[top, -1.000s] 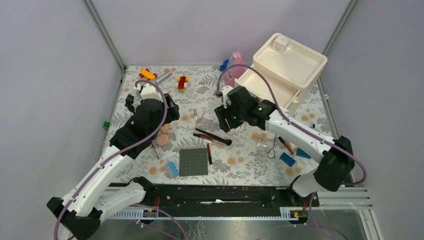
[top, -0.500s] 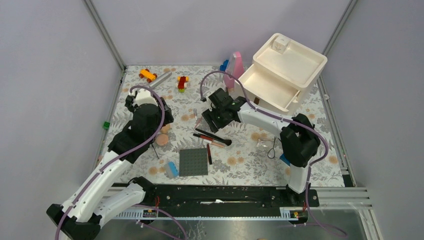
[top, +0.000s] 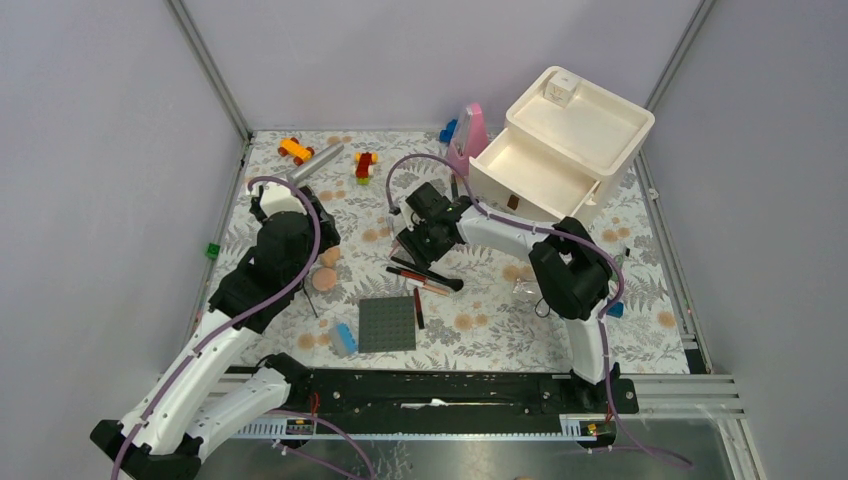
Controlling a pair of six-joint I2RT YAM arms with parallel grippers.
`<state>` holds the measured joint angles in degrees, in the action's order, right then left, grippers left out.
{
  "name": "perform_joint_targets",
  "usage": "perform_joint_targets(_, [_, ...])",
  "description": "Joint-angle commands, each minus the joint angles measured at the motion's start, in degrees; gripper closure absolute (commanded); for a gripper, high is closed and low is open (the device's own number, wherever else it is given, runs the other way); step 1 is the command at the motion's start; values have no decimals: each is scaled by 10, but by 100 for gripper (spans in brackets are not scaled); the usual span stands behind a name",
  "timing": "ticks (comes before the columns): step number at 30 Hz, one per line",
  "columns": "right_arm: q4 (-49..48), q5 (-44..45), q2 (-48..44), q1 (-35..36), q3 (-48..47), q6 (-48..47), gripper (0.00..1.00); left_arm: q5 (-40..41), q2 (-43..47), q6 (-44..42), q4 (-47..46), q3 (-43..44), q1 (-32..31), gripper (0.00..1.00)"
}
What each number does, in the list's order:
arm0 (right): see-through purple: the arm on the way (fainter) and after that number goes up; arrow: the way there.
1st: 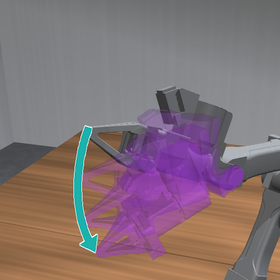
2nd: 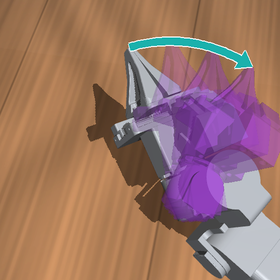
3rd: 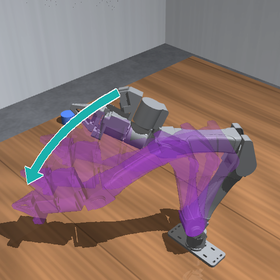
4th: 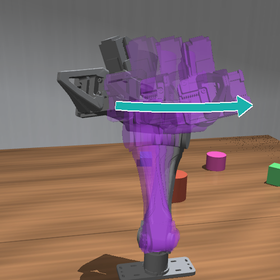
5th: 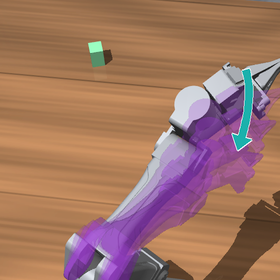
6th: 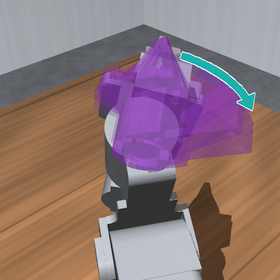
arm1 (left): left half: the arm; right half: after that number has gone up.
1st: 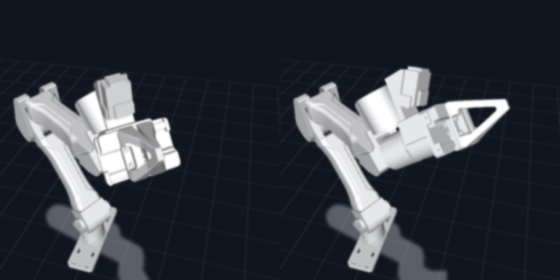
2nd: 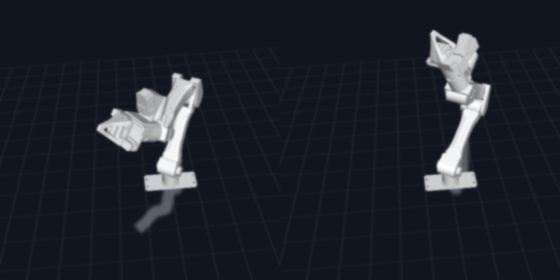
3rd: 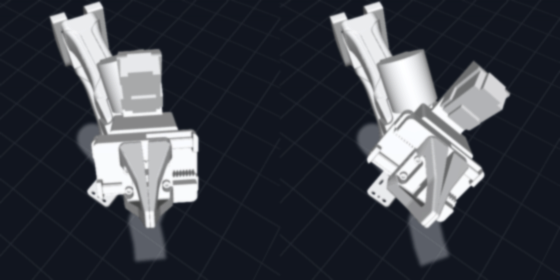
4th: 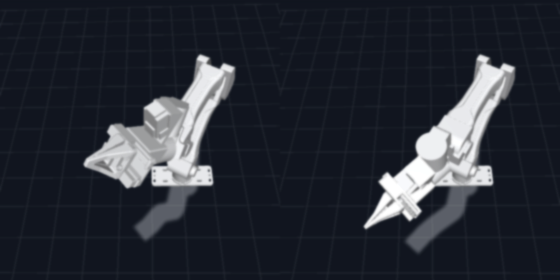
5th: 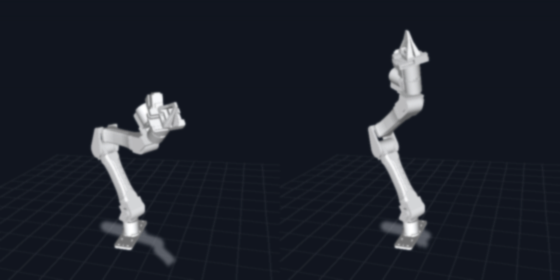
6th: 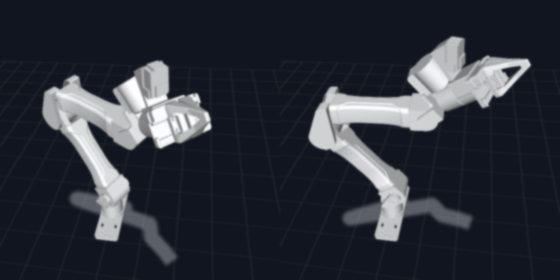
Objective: Organize the makeup
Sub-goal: Pick up the makeup brush from the center of the board.
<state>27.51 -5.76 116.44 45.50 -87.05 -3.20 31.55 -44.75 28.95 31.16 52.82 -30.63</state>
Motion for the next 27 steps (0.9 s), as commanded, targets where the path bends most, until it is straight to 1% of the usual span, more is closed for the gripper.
perform_joint_targets(1, [-12,-17,17,5,-18,-11,40,9,-3,-4,-23,-3,7,42])
perform_joint_targets(11, [-21,-7,37,4,2,-9,40,-2,-8,-3,-25,-4,16,41])
perform_joint_targets(17, [-22,14,46,6,10,-10,42,-9,-10,-2,-26,-4,21,41])
perform_joint_targets(22, [-22,37,60,10,10,-11,52,-9,-8,-2,-25,-6,25,41])
perform_joint_targets(25, [-24,40,63,10,11,-6,63,-9,-7,-1,-25,-6,26,41])
perform_joint_targets(27, [-29,47,60,11,13,-1,72,-9,-7,-1,-25,-7,27,41])
